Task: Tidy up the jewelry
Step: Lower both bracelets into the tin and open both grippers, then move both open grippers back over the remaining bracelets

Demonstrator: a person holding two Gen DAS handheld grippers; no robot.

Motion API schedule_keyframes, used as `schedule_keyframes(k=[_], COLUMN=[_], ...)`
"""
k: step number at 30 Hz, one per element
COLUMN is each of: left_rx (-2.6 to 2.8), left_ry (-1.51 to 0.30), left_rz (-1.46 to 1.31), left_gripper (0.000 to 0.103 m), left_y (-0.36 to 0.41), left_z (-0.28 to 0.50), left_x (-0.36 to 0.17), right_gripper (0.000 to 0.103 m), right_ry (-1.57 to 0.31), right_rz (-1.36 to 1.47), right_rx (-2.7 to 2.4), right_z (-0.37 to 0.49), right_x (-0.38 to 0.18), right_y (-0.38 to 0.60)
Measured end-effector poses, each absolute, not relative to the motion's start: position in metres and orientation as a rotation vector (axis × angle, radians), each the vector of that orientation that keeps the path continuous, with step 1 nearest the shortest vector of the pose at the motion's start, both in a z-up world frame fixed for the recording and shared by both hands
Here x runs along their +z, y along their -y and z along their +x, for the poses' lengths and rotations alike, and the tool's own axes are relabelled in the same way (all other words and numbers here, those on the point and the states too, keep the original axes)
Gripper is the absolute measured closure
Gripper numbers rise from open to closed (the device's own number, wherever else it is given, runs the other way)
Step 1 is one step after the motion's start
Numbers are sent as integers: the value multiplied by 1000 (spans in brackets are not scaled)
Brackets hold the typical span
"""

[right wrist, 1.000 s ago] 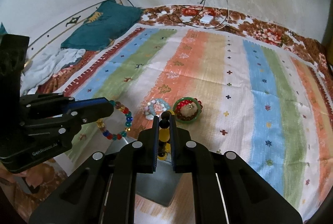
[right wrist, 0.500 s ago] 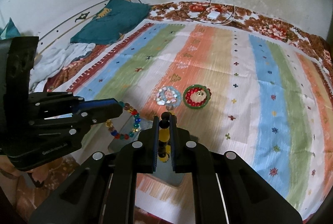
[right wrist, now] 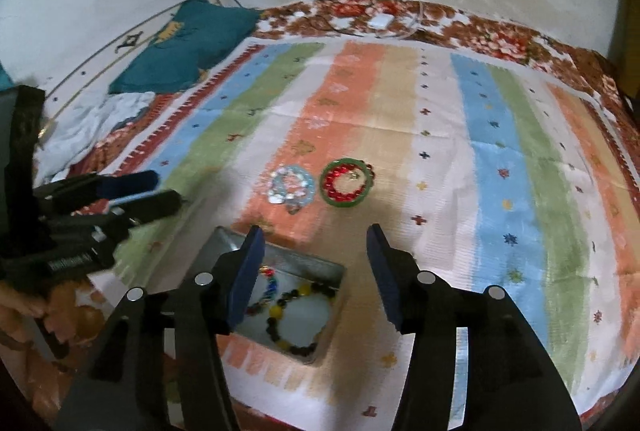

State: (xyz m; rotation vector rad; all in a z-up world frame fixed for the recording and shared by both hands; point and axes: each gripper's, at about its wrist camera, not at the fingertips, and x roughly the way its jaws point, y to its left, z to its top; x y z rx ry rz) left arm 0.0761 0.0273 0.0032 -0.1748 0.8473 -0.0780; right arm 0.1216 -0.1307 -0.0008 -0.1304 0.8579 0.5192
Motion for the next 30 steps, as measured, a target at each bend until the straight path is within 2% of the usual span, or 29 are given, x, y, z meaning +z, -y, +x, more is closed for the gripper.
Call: schedule_keyframes(k=[2, 8, 12, 23, 30], left_rx=[-67, -47, -40, -22, -45], left_ry=[-853, -889, -911, -981, -1009], left_rz=[-200, -201, -195, -234, -270], left_gripper=[45, 38, 33, 29, 26], left_y=[-35, -43, -45, -60, -62], left_z=[82, 100, 110, 139, 157], left_x=[2, -8, -16, -40, -51], right_gripper=[45, 43, 37, 25, 24], right_ry=[-869, -895, -920, -954, -980], right_rz=[-114, -94, -82, -72, -101], right_rx=[503, 486, 479, 440, 431], right_z=[130, 148, 157, 184, 199], right_x=[-3, -7, -11, -24, -32], right_y=[134, 133, 131, 125, 117])
